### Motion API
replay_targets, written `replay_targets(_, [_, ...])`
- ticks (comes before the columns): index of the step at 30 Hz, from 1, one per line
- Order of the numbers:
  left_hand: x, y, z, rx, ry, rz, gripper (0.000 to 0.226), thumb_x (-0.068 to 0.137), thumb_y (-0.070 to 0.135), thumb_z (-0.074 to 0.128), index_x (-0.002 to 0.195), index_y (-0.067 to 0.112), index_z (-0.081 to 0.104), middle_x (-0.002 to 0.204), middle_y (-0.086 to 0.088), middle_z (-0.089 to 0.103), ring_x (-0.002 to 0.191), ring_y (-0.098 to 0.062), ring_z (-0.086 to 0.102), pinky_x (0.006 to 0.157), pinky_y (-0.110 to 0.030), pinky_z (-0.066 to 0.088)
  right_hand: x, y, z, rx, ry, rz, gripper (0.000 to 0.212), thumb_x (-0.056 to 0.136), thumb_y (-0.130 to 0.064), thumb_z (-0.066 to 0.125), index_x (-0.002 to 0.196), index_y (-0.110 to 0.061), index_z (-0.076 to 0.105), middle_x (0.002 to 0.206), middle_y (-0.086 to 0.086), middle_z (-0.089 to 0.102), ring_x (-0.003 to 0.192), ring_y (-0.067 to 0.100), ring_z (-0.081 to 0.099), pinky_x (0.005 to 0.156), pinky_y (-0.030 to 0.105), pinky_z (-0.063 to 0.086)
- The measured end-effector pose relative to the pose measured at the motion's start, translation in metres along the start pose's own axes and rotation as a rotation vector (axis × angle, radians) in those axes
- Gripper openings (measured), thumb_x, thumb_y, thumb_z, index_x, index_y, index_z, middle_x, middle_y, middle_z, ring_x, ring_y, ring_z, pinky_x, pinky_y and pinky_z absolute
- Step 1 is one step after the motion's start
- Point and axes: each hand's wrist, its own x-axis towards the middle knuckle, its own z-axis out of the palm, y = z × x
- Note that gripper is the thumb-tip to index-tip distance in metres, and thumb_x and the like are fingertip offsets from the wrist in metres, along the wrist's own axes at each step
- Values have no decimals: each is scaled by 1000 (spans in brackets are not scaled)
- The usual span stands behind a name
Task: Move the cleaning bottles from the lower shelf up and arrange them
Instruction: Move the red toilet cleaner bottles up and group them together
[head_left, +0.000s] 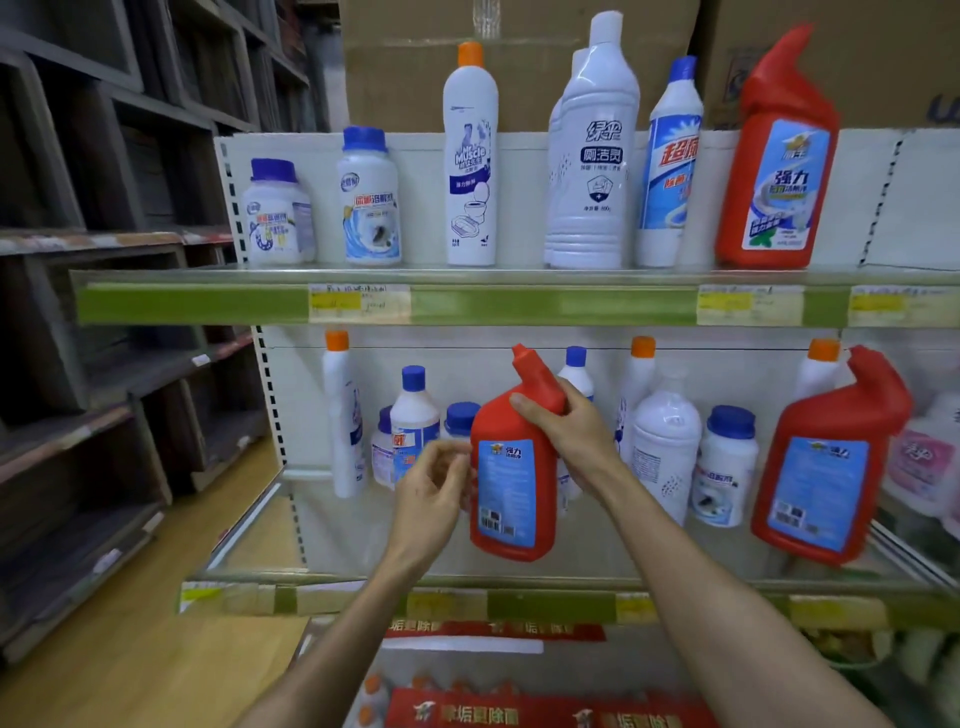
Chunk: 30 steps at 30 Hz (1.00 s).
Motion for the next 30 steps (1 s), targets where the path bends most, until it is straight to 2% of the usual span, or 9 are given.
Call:
replay_targets(2, [-6,-21,8,53,-24,-110,14,102,18,56,115,23,57,97,-1,69,85,-17,68,65,-23,58,7,-3,5,76,7,21,51,52,-55,88,96,-33,75,91,-8,79,82,10,75,71,25,58])
replay_targets(5, [-13,-42,20,90,-92,-233,58,93,30,70,141,23,39,114,6,61,98,-4,64,69,-12,57,6,-9,9,54,7,-41,36,57,-47,84,91,-37,75,93,-8,80,81,7,73,73,25,57])
replay_targets(7, [-18,-50,27,110,-145,-206,78,83,30,81,144,26,32,127,3,57,112,-6,62,88,-26,60,-5,-15,14,17,8,-119,30,62,-44,80,91,-41,73,94,-10,79,80,3,73,71,19,55])
replay_targets(9, [-24,-55,36,114,-154,-146,92,72,30,89,141,34,28,137,1,52,123,-9,57,103,-38,54,-18,-17,21,-14,18,-219,25,66,-38,77,90,-45,72,91,-14,78,79,0,72,70,13,53])
replay_targets(14, [-30,-55,51,72,-41,-104,133,48,44,97,150,34,13,149,4,39,138,-13,42,115,-46,42,-52,-20,38,-63,86,-422,26,76,-24,76,94,-42,69,87,-26,74,79,-8,69,72,6,48])
replay_targets(18, [-33,-42,54,34,-1,-23,136,46,46,98,149,44,8,153,12,32,141,-6,35,118,-44,37,-66,-36,38,-57,170,-458,23,77,-26,78,94,-40,70,89,-10,76,81,9,72,75,21,56])
replay_targets(22, [-31,-20,52,46,32,24,145,44,58,94,155,37,3,160,7,25,148,-13,28,120,-47,34,-78,-62,33,-78,221,-505,23,80,-23,80,102,-28,72,87,-6,77,79,8,71,72,14,52])
replay_targets(26, [-35,4,48,82,62,61,141,47,63,90,154,36,3,155,12,28,144,-10,32,118,-47,37,-90,-90,33,-59,273,-511,21,85,-20,79,105,-17,73,85,5,75,77,22,69,76,33,56])
replay_targets(30, [-35,34,41,71,40,113,132,50,61,89,153,32,11,146,12,38,136,-10,42,112,-45,44,-92,-128,32,-62,363,-511,12,87,-26,78,91,-18,70,67,-12,61,61,3,54,67,30,51])
